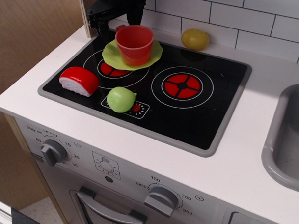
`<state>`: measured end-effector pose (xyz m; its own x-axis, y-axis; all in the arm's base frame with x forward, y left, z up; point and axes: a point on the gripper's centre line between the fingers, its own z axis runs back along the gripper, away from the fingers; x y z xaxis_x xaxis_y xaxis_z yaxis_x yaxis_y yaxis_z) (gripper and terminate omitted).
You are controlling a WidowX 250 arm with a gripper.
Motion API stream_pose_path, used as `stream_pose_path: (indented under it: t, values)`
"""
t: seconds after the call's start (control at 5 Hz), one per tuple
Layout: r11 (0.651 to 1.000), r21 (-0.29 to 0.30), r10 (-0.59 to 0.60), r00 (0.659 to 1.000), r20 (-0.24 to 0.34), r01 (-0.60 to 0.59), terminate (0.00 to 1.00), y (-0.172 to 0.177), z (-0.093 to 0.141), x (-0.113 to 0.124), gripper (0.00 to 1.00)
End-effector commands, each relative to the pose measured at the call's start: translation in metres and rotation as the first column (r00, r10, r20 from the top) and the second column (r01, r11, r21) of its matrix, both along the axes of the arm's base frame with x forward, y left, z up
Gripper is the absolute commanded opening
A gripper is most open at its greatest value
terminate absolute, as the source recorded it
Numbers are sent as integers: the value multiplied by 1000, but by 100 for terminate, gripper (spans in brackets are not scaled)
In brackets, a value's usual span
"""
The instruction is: Put cup on plate
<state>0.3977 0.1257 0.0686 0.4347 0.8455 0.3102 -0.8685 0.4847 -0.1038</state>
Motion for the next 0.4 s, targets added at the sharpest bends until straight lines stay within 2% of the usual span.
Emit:
stream_pose_path:
  t: [0.0, 0.2]
  values:
    - [998, 57, -43, 993, 108, 37, 0, 16, 37, 2, 100]
    - [993, 69, -108, 985, 135, 99, 0, 15, 43, -5, 100]
